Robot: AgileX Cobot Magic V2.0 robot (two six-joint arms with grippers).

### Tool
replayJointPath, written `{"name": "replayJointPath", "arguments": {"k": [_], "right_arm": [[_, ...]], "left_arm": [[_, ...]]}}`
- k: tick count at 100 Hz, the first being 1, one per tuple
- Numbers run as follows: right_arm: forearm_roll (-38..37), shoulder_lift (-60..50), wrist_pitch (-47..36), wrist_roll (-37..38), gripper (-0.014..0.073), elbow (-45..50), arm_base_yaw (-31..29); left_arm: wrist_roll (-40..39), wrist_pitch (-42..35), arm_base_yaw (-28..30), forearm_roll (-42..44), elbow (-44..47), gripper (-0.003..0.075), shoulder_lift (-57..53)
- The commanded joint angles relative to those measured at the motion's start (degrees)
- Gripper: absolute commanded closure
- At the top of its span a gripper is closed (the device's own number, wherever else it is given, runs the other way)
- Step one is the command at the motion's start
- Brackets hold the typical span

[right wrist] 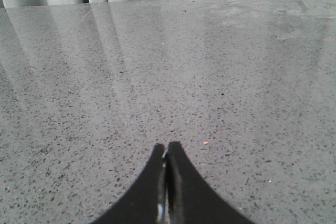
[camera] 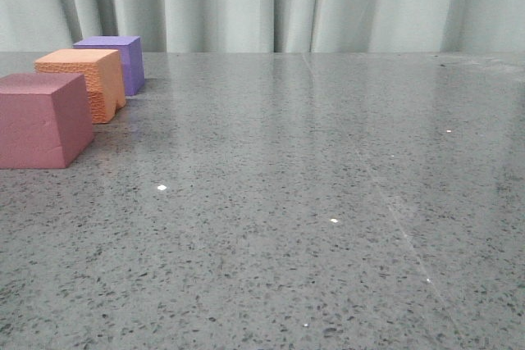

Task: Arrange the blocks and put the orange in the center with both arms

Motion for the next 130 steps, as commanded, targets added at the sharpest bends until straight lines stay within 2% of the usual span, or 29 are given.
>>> {"name": "replayJointPath", "arguments": {"k": [1, 19, 31, 43, 60, 130], "right_arm": [[-0.5, -1.4, -5.0, -0.1, 0.0660, -0.8, -0.2], [-0.5, -1.4, -5.0, -0.1, 0.0660, -0.8, -0.2], [-0.5, -1.4, -5.0, -0.1, 0.0660, -0.8, -0.2], [-0.5, -1.4, -5.0, -0.1, 0.0660, -0.8, -0.2], [-0.5, -1.4, -5.0, -0.1, 0.0660, -0.8, -0.2], [-0.5, -1.4, -5.0, -0.1, 0.0660, -0.8, -0.2]], "left_arm": [[-0.1, -2.5, 0.0, 1.9, 2.5, 0.0051, -8.5], [-0.1, -2.4, 0.0, 4.1, 14.1, 0.0138, -26.3], [-0.1, -1.9, 0.0, 5.9, 21.5, 0.0242, -38.2], [-0.1, -1.9, 0.0, 6.9, 27.2, 0.0414, -48.5], [-0.1, -1.9, 0.0, 7.1, 31.3, 0.0742, -57.9], [-0.1, -1.9, 0.0, 7.2, 32.0, 0.0739, -59.5]]}}
